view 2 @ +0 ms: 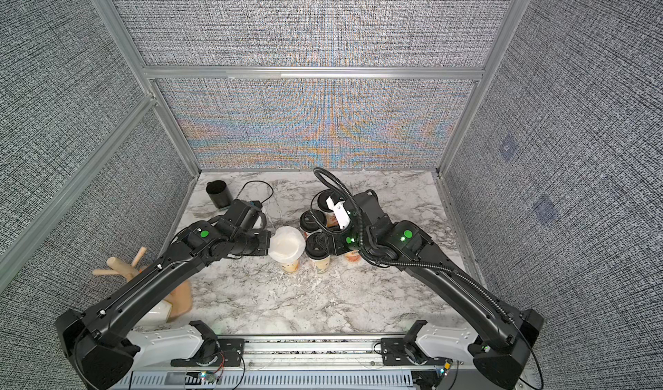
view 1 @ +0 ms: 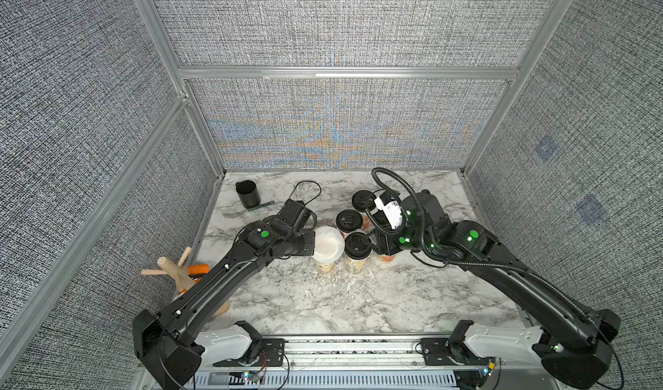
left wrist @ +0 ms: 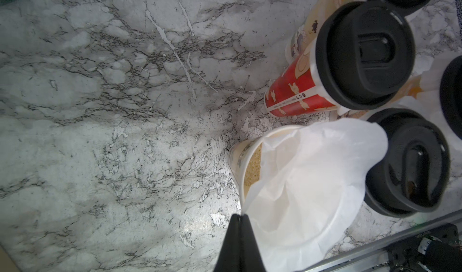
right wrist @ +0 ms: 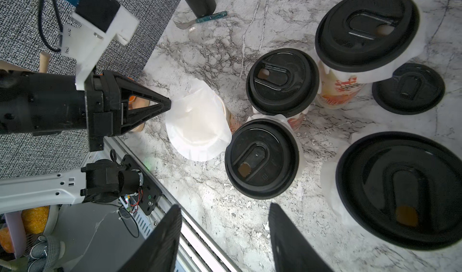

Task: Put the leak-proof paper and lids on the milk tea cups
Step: Adjust the leak-proof paper on the cup.

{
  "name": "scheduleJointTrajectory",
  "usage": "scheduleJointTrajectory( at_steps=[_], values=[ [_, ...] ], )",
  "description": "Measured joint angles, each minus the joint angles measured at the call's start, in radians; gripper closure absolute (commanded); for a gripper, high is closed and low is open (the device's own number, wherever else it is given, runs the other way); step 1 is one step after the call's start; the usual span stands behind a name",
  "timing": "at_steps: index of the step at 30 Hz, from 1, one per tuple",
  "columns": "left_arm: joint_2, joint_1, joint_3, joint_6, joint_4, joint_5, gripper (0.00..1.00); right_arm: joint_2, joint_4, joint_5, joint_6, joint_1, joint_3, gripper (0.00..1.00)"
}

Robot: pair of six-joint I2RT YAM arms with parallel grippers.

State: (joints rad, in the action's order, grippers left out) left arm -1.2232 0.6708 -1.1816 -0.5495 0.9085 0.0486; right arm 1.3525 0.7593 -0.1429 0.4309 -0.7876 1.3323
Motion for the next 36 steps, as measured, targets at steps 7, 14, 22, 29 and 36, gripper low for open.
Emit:
scheduleJointTrajectory(
  at_steps=[7, 14, 22, 29, 36],
  values=[
    [-0.005, 0.000, -0.012, 0.011, 0.015, 0.023, 1.00, -0.003, 0.001, 0.001, 0.000, 0.000, -0.002, 0.42],
    [-0.009, 0.000, -0.012, 0.019, 0.023, 0.031, 0.94, -0.004, 0.007, 0.004, 0.000, 0.000, -0.002, 0.41],
    [-0.014, 0.000, -0.015, 0.023, 0.035, 0.041, 0.75, -0.007, 0.009, 0.007, 0.000, 0.000, -0.002, 0.42],
    [-0.014, 0.000, -0.019, 0.026, 0.035, 0.052, 0.74, -0.012, 0.013, 0.008, 0.000, 0.000, -0.002, 0.42],
    [-0.013, 0.000, -0.047, 0.030, 0.042, 0.069, 0.73, -0.021, 0.040, 0.051, -0.012, 0.098, 0.012, 0.36]
  ],
)
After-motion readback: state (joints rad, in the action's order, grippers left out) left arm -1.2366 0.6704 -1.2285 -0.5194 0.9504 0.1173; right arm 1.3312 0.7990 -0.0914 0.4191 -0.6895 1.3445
